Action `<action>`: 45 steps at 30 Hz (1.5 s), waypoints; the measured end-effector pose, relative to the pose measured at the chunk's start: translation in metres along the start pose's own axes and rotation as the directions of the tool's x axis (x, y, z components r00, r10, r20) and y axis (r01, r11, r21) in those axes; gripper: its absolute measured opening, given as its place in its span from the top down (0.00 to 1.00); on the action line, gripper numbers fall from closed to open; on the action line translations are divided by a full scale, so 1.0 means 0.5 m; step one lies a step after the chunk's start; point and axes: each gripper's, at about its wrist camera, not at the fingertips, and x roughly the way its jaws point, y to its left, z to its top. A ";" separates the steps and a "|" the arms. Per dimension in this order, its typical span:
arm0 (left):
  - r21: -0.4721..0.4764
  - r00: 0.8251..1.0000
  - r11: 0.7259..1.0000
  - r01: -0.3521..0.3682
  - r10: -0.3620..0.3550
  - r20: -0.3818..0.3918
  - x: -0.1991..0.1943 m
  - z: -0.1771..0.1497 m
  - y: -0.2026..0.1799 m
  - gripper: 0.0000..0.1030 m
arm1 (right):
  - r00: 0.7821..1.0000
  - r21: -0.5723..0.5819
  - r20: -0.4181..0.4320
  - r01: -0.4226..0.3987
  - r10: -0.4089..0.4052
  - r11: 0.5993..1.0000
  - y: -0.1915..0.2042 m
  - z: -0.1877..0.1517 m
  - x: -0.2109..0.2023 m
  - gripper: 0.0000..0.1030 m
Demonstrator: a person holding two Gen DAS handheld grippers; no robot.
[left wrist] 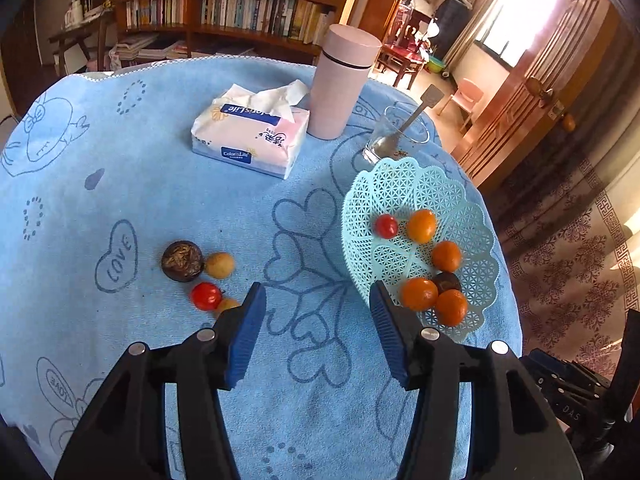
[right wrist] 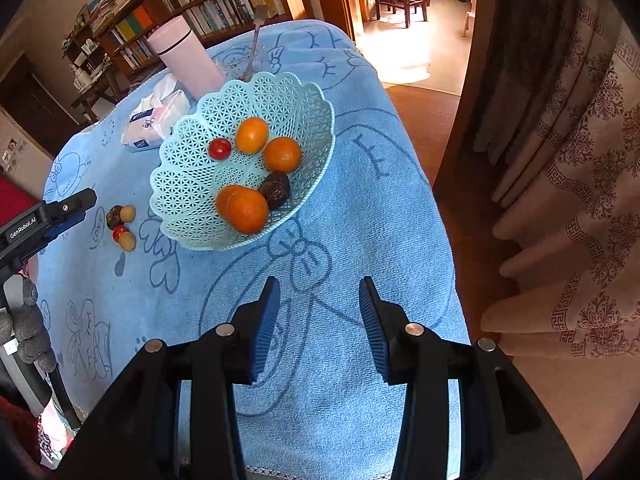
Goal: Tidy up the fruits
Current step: 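Close the left tool on the remaining dark passion fruit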
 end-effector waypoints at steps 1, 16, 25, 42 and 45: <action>-0.015 1.000 1.000 -0.014 0.015 0.002 -0.006 -0.002 0.020 0.47 | 1.000 -0.016 -0.005 -0.011 0.011 1.000 0.017 0.001 0.005 0.59; -0.116 0.993 0.986 -0.119 0.115 -0.035 0.005 -0.022 0.192 0.47 | 0.992 -0.151 -0.093 -0.096 0.083 0.984 0.177 -0.019 0.063 0.59; -0.059 0.990 0.991 -0.121 0.116 -0.082 0.090 -0.001 0.194 0.47 | 0.988 -0.162 -0.137 -0.090 0.068 0.983 0.188 -0.047 0.077 0.59; -0.060 0.993 0.996 -0.067 0.061 -0.101 0.144 0.024 0.229 0.64 | 0.985 -0.203 -0.167 -0.075 0.041 0.976 0.206 -0.051 0.095 0.58; -0.072 0.996 0.996 -0.060 0.055 -0.075 0.101 0.021 0.241 0.76 | 0.983 -0.230 -0.173 -0.107 0.068 0.967 0.238 -0.042 0.105 0.58</action>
